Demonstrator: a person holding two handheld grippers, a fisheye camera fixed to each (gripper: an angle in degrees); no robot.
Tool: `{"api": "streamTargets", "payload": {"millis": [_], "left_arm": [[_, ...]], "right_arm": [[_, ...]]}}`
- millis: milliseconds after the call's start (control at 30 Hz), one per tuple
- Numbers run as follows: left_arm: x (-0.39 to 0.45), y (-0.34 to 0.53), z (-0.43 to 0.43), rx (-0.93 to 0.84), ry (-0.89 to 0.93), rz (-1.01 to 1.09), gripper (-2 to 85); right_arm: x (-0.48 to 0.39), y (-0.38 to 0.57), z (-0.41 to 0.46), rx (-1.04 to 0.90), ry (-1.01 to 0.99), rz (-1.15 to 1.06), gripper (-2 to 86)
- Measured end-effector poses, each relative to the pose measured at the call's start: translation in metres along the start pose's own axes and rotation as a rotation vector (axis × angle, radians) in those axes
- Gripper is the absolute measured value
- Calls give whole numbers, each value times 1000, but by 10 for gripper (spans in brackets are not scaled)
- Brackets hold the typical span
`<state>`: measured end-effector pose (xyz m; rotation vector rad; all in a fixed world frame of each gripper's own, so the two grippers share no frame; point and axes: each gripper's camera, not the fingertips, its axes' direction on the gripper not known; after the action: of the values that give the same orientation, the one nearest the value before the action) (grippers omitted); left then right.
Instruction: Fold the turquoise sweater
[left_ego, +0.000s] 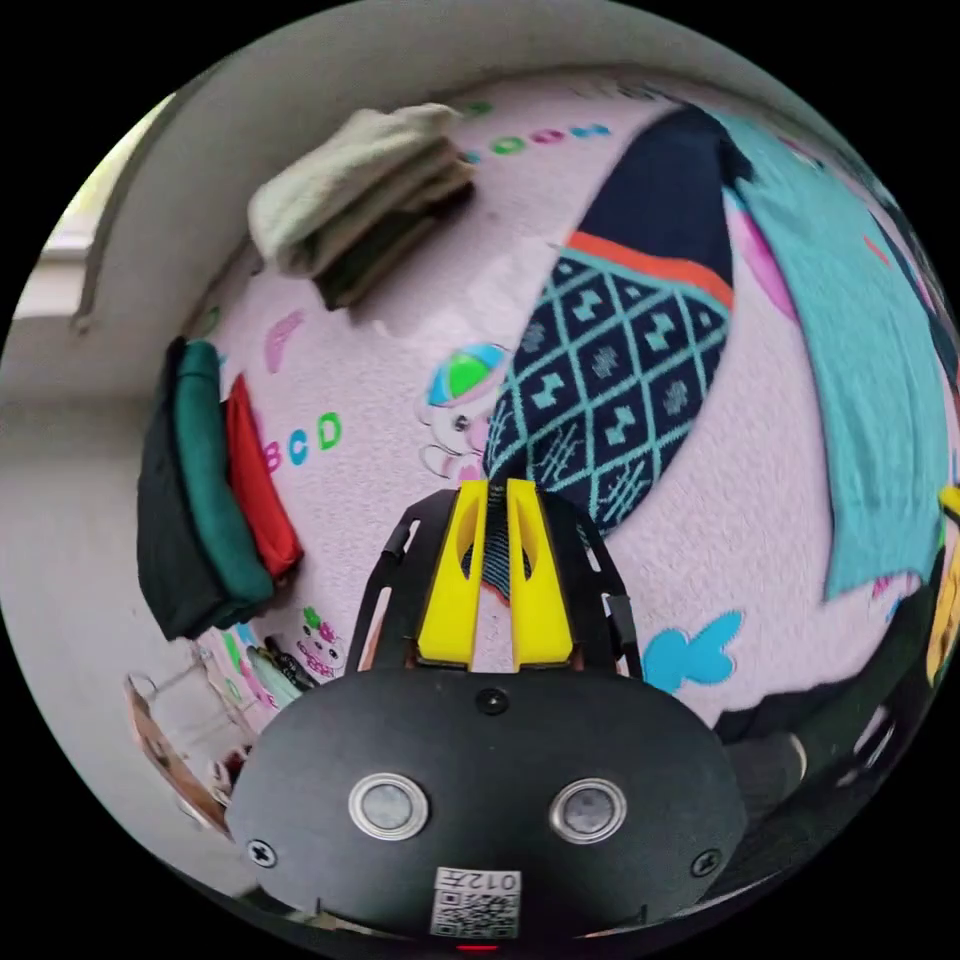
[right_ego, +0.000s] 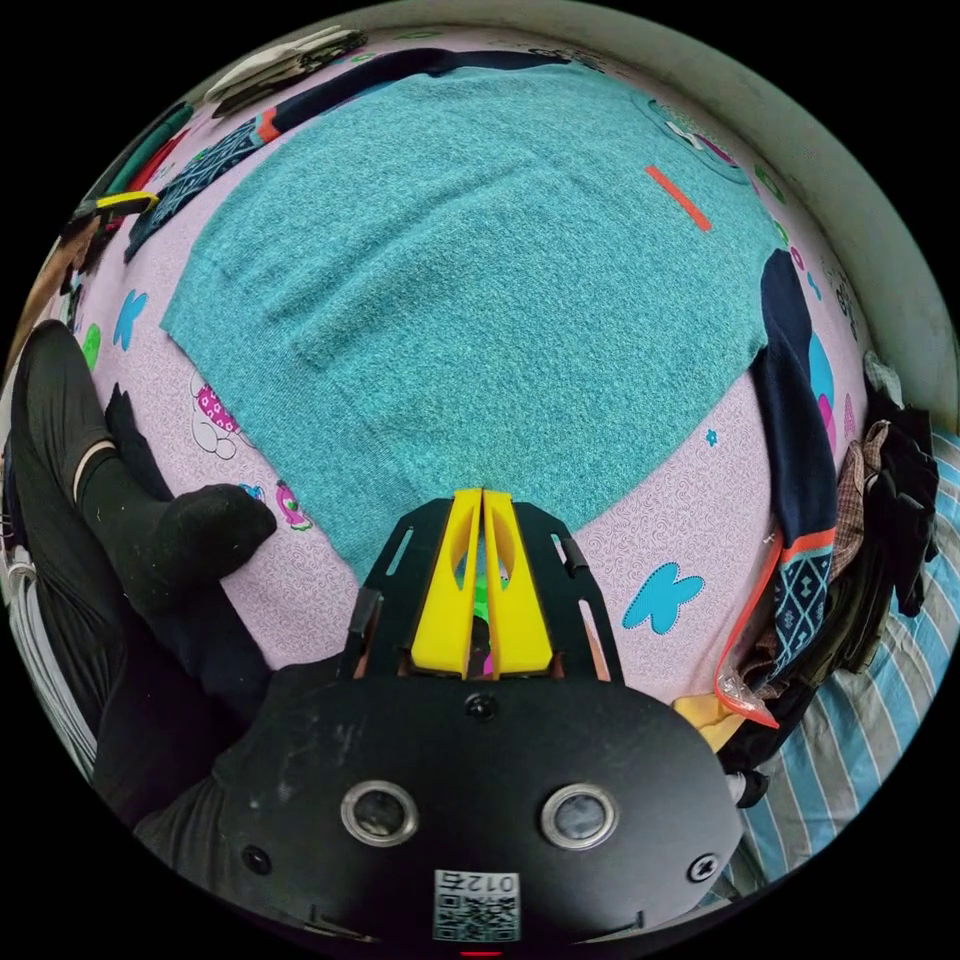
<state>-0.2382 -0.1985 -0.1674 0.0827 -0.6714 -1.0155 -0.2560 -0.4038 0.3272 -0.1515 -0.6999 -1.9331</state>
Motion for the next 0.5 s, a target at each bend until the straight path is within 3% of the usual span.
{"api": "streamTargets", "payload": {"millis": [100, 167, 300, 500], "left_arm": [[-16, 13, -36, 169, 92, -138, 7], [2, 16, -56, 233, 184, -39, 7], [89, 17, -73, 199, 442, 391, 8], [175, 26, -84, 96, 409, 699, 8]], "right_arm": [[0, 4, -6, 4, 3, 0, -7], [3, 10, -11, 16, -10, 13, -7], [12, 20, -19, 42, -61, 57, -7], [16, 40, -33, 92, -77, 103, -7]]}}
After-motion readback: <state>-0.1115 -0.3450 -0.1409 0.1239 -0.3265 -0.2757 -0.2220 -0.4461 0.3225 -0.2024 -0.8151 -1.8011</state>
